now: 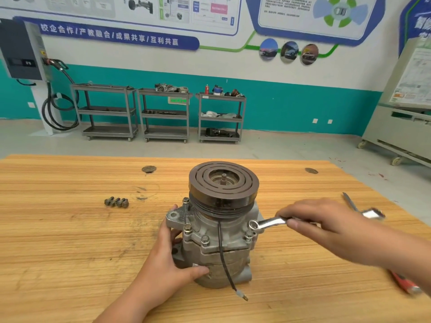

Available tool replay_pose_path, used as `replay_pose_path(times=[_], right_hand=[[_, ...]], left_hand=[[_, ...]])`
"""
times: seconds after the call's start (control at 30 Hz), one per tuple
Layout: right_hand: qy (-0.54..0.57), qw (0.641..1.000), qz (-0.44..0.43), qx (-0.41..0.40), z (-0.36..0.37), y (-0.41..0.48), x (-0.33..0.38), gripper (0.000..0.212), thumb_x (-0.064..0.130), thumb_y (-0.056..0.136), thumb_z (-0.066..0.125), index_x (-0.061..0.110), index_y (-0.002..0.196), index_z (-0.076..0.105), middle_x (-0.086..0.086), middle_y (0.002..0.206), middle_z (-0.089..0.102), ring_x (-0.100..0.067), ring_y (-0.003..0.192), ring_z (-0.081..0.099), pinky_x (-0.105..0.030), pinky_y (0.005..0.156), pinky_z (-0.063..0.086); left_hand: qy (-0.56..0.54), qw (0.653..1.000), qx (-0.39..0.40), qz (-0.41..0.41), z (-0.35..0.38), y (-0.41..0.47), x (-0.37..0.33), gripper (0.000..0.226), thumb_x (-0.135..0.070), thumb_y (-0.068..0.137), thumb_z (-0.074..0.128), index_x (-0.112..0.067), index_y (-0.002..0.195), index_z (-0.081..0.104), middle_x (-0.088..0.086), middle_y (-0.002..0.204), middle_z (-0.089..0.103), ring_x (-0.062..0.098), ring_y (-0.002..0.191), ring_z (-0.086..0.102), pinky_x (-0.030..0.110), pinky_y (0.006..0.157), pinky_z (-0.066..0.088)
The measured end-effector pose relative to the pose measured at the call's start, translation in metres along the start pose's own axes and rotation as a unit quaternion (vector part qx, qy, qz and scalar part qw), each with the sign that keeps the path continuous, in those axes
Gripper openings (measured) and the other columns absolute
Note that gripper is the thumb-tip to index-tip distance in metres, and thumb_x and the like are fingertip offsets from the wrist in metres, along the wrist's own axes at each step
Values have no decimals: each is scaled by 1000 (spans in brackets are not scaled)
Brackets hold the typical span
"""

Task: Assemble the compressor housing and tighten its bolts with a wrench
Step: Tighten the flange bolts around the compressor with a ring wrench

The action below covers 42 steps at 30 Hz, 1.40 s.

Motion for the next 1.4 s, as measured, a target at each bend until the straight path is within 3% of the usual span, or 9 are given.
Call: replay_pose_path(times=[0.4, 0.57, 0.67, 0.8, 1.0, 1.1, 1.23, 1.3, 1.4], right_hand=[[-86, 968, 26, 236, -23, 58, 4, 25, 43, 96, 42, 45, 117, 57, 33, 95, 50, 2, 101, 48, -24, 90, 38], [54, 935, 110, 333, -19, 44, 1, 19, 36, 97, 45, 33, 96, 64, 18, 66, 57, 1, 63, 53, -22, 68, 48], [370, 828, 190, 376, 0, 17, 16, 18, 25, 94, 49, 13, 86, 59, 1, 62, 62, -11, 52, 63, -23, 51, 54], [672, 663, 218, 246, 38, -8, 54, 22, 21, 82, 55, 11, 69, 71, -16, 65, 66, -26, 55, 69, -24, 40, 52], [862, 465, 200, 13, 80, 5, 109, 26, 14, 68, 58, -7, 64, 72, -30, 73, 67, -38, 57, 68, -32, 35, 51], [902, 397, 160, -55, 84, 13, 124, 23, 4, 66, 56, -13, 74, 71, -32, 82, 67, -38, 62, 69, -33, 38, 53], [879, 449, 154, -38, 92, -1, 121, 27, 8, 66, 59, -2, 85, 75, -21, 77, 69, -32, 64, 69, -35, 50, 55], [832, 536, 145, -18, 95, -14, 107, 23, 17, 76, 68, 8, 95, 76, -12, 69, 65, -23, 62, 64, -33, 57, 51], [651, 738, 174, -47, 87, -28, 66, 30, 35, 82, 61, 14, 100, 71, 3, 59, 53, -6, 54, 47, -18, 52, 39]], left_hand=[[-17, 1000, 10, 8, 1, 0, 4, 126, -59, 42, 84, -50, 143, 9, -39, 127, 45, -19, 119, 42, 2, 91, 36], [-10, 1000, 12, 13, 1, 1, 2, 110, -63, 42, 83, -70, 126, 14, -42, 121, 48, -16, 115, 47, 6, 87, 40], [-5, 1000, 3, 12, 0, 0, 1, 106, -64, 40, 83, -79, 117, 12, -35, 123, 51, -14, 115, 48, 12, 93, 40], [-11, 1000, 7, 24, 1, 0, 1, 108, -62, 41, 83, -77, 120, 12, -45, 121, 46, -19, 114, 46, 2, 84, 40], [-19, 999, -8, 29, 2, 0, 3, 105, -79, 37, 79, -64, 125, 26, -24, 119, 60, 0, 112, 59, 24, 94, 46], [-42, 999, -33, 11, 4, 1, 0, 99, -91, 30, 68, -68, 119, 31, -27, 113, 62, -4, 105, 61, 18, 88, 50], [-18, 1000, -19, 11, 3, 0, 1, 101, -73, 41, 78, -58, 127, 27, -22, 115, 64, -1, 107, 61, 14, 86, 48], [21, 999, -10, 25, 1, -1, 1, 108, -62, 40, 82, -63, 128, 19, -20, 122, 59, -5, 112, 55, 13, 90, 43], [15, 1000, -8, 16, 0, -1, -1, 108, -61, 38, 82, -76, 118, 10, -28, 128, 48, -17, 116, 45, 15, 95, 38]])
Point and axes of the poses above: each hand's wrist, its own y-axis towards the middle knuckle, its own z-axis out of the palm, x = y × z, the point moved 3 cm from there along y, towards the middle knuckle
